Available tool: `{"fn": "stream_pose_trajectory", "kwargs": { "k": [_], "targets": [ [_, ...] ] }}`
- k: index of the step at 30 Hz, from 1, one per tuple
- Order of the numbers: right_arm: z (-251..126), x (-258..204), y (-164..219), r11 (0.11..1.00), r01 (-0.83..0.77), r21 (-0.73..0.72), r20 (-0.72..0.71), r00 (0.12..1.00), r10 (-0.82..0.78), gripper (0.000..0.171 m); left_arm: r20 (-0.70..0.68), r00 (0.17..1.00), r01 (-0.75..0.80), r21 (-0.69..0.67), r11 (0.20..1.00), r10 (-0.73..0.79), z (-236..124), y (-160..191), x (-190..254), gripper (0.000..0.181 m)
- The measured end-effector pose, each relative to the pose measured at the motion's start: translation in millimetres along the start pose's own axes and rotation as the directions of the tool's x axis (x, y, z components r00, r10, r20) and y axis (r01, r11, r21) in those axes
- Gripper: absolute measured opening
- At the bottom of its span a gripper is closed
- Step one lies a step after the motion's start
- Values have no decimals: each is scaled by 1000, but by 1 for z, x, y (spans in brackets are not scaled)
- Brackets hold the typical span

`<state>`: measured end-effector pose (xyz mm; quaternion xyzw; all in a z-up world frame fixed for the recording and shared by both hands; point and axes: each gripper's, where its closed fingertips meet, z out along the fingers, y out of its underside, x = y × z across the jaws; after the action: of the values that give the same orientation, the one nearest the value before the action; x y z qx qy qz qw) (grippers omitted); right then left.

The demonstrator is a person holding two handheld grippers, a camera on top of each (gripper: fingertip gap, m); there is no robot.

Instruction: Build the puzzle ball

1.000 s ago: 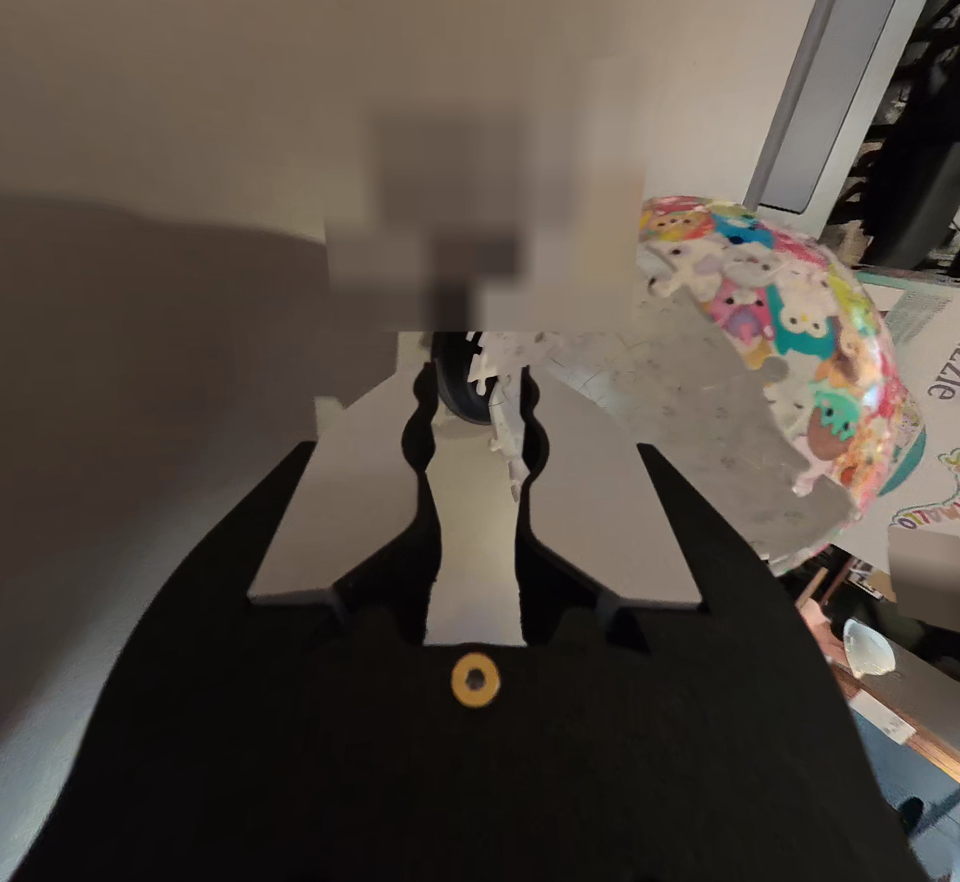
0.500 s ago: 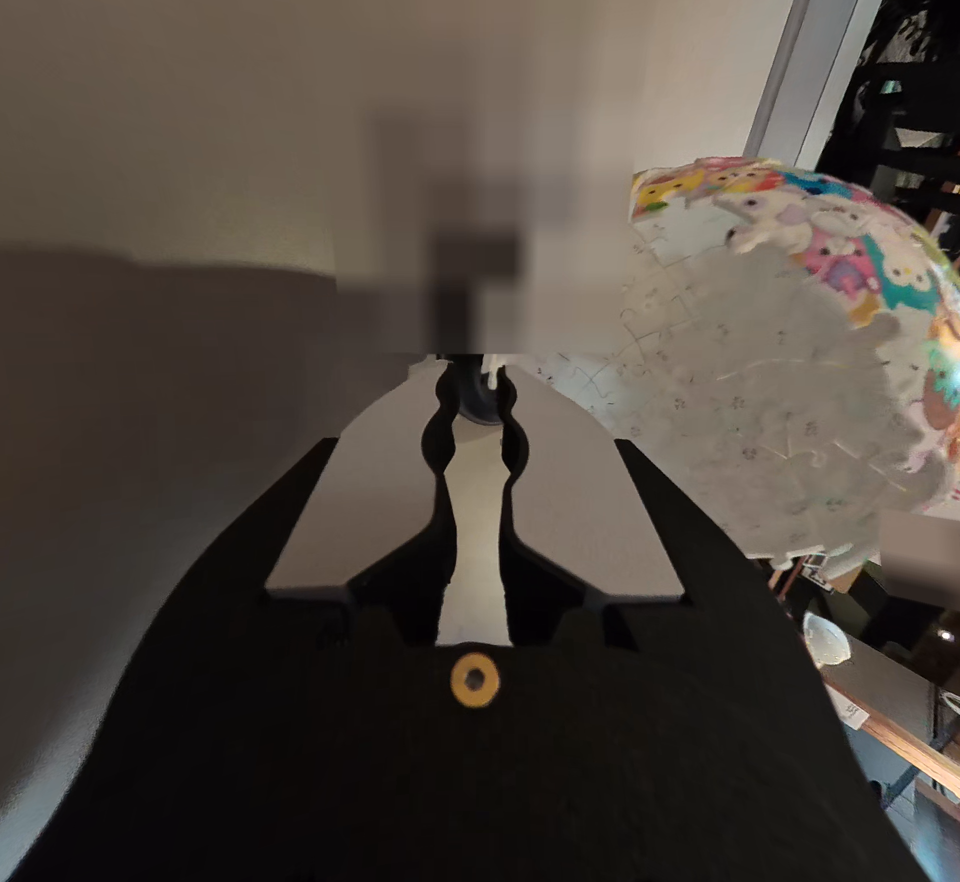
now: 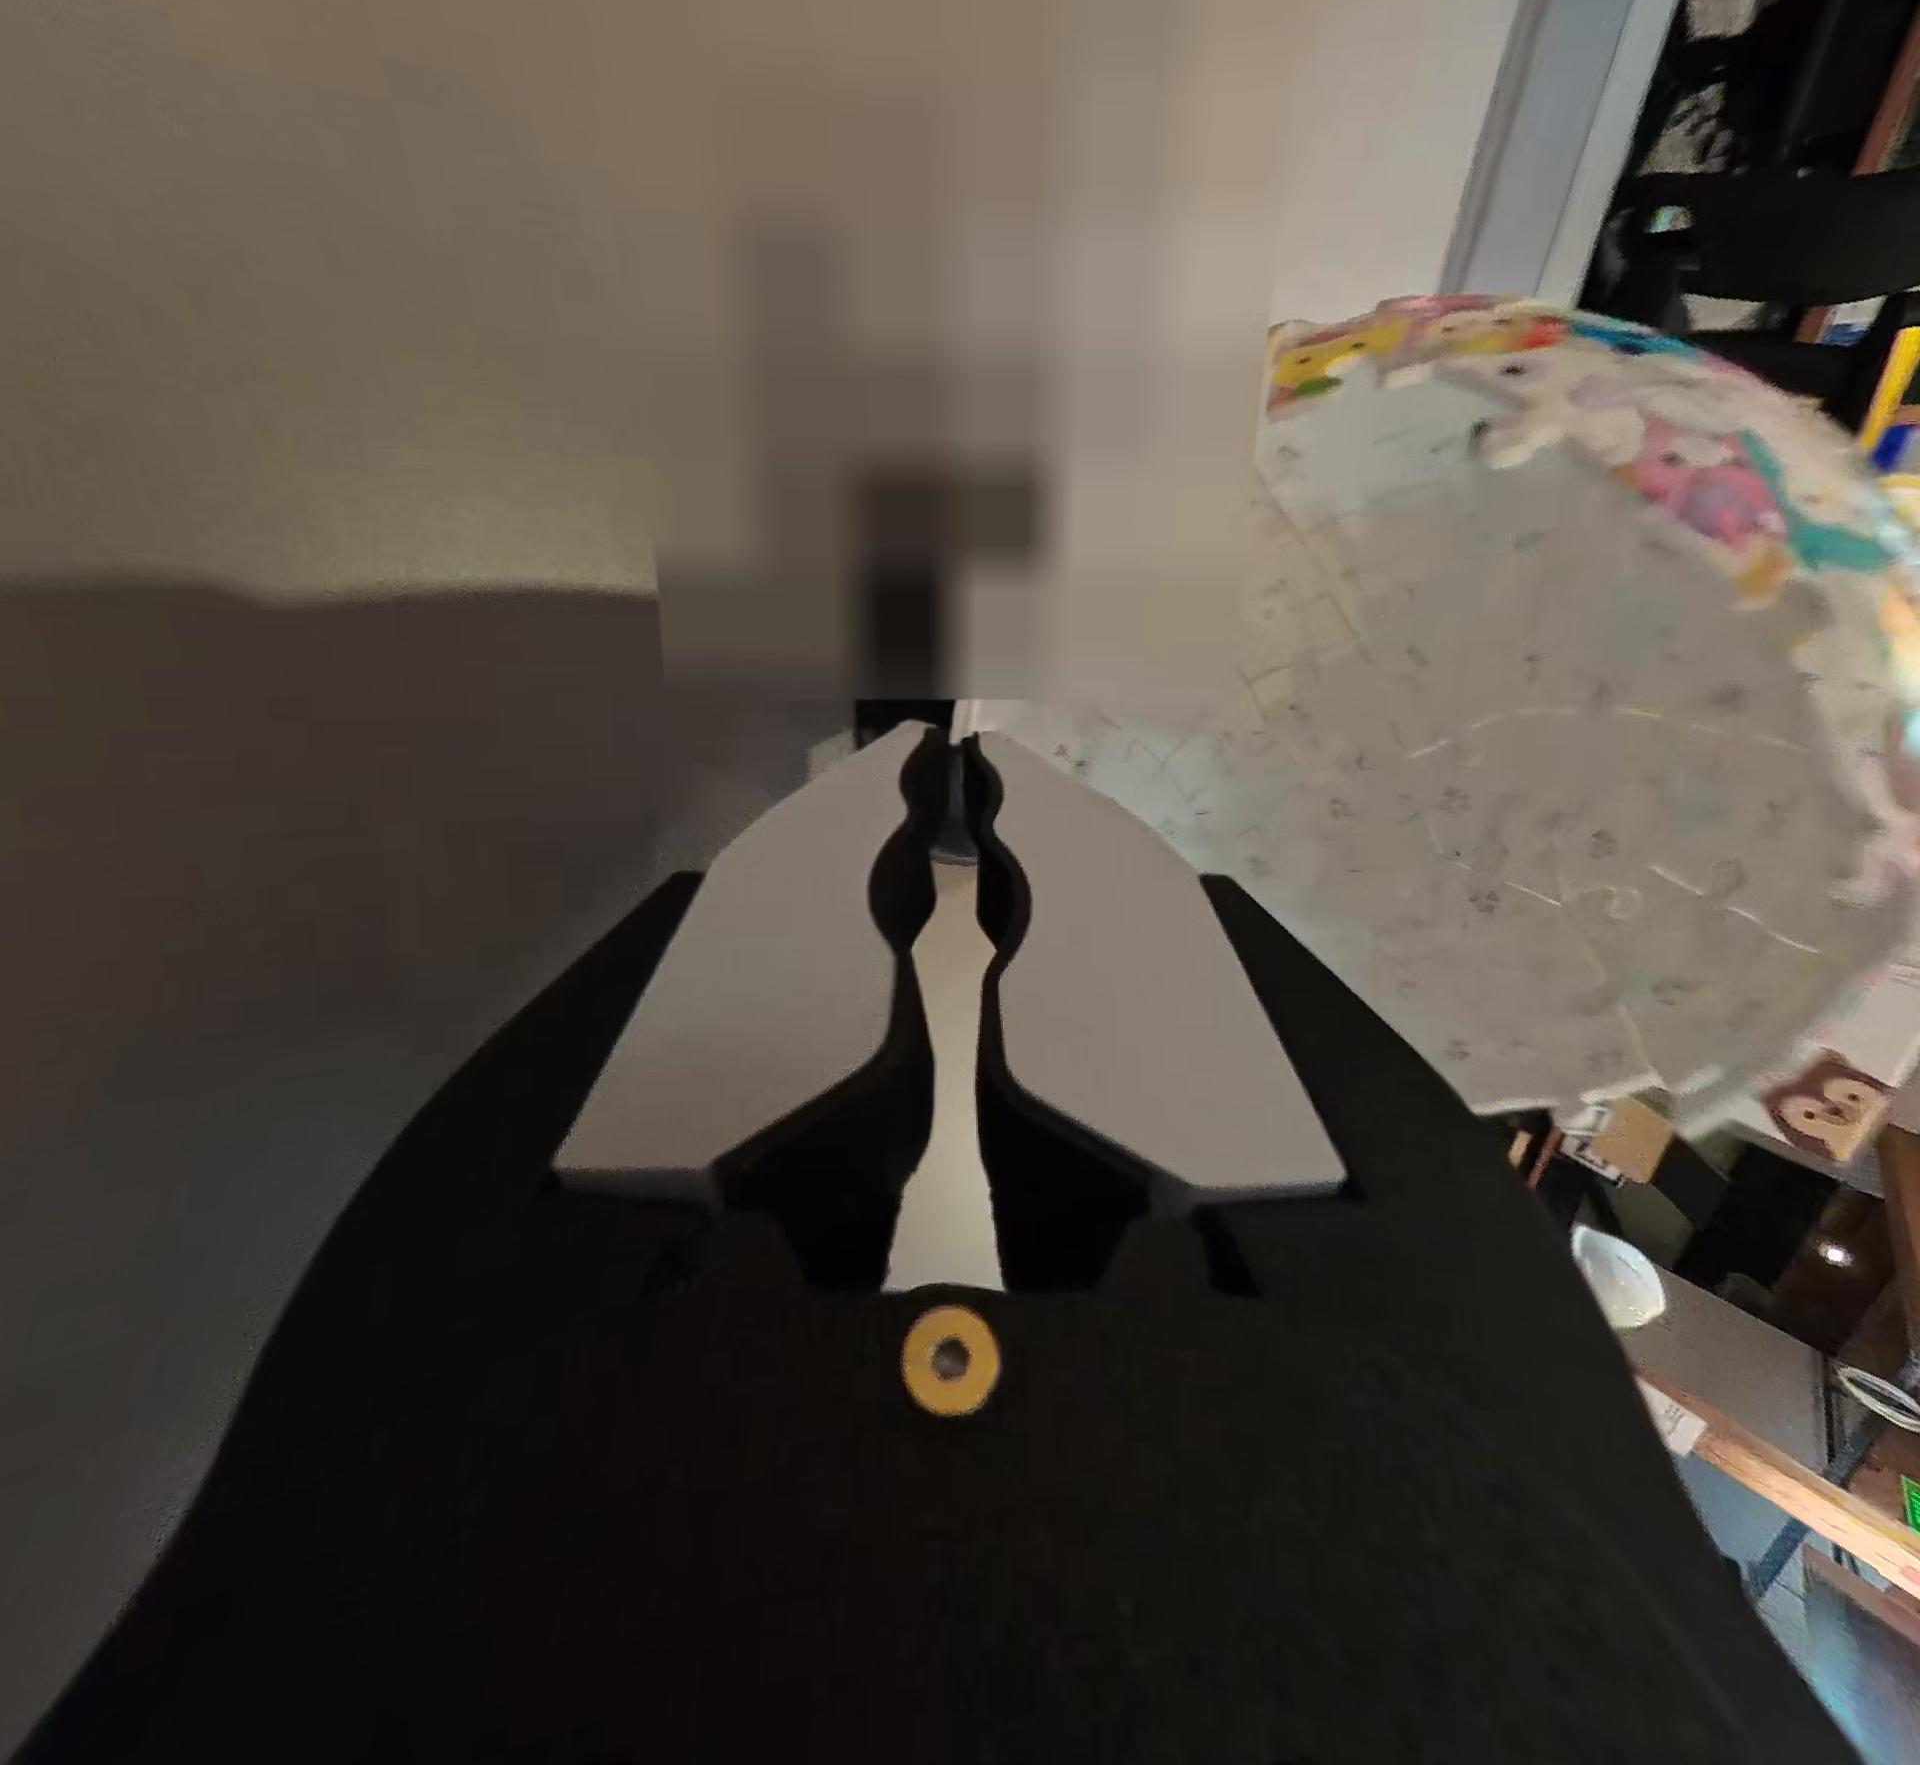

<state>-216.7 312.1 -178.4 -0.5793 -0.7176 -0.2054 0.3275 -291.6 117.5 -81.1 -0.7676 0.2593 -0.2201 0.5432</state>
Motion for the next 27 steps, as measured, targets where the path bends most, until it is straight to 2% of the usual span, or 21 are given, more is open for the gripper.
{"fn": "stream_pose_trajectory", "kwargs": {
  "k": [6,12,19,27],
  "targets": [
    [-10,8,-4,999,0,51,-34,999,1,2,1,1000,3,3,1000,-3,0,-1,-1,62],
    [-26,6,-9,993,10,114,0,1000,-10,2,-3,1000,3,4,1000,-3,0,-1,1,62],
    [-31,3,-8,992,-4,125,127,992,-12,2,-11,1000,2,6,1000,-2,1,-3,3,62],
    [-26,6,-3,990,62,125,242,966,-91,2,-10,1000,-4,10,1000,4,0,-4,3,62]
  ]
}}
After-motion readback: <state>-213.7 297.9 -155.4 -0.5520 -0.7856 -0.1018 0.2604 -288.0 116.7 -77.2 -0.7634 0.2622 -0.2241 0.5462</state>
